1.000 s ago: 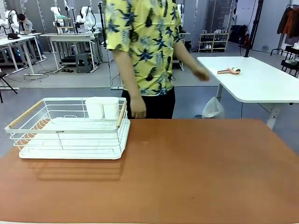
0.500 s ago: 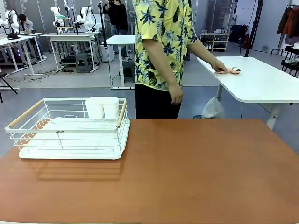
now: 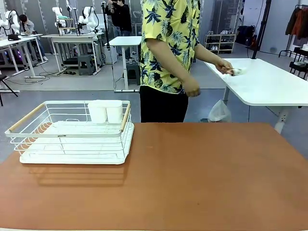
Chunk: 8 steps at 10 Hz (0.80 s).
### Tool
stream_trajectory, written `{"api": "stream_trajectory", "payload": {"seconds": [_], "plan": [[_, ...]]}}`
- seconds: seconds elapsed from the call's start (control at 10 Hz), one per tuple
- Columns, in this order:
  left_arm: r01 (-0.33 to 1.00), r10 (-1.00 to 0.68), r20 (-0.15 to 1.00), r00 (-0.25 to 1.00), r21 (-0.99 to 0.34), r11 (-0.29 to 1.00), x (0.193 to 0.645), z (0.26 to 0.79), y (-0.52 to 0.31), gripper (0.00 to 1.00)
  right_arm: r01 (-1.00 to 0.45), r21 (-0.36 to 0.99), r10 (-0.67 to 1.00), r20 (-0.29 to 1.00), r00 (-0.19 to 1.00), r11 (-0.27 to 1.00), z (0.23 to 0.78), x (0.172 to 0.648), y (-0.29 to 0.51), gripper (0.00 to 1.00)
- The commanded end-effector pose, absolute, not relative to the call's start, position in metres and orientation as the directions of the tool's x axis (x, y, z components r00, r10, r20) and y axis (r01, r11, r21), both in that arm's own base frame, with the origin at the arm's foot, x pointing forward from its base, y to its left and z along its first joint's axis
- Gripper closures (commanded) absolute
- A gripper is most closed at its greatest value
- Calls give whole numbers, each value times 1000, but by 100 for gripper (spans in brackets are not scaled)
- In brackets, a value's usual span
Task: Clean the table.
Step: Pick up the Lint Roller when the human hands it over.
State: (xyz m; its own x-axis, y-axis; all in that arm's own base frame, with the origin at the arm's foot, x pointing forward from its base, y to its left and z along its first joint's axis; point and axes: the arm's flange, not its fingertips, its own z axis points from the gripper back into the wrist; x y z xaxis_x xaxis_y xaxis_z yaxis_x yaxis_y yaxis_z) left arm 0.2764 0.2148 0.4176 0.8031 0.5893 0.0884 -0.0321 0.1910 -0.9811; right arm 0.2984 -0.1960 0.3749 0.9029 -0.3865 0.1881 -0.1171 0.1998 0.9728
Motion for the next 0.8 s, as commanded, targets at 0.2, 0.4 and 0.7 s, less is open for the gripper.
{"api": "stream_trajectory", "payload": {"seconds": [0.2,0.4,0.7], "plan": [[-24,583,93,807,-981,190,273,418,216,0,-133,972,-390,201,899,193,377,299,-197,0],[-24,583,93,807,-981,190,273,418,216,0,-133,972,-390,201,899,193,377,299,-197,0],[-24,583,93,807,-981,190,273,418,216,0,-133,972,-390,201,899,193,377,299,-197,0]]}}
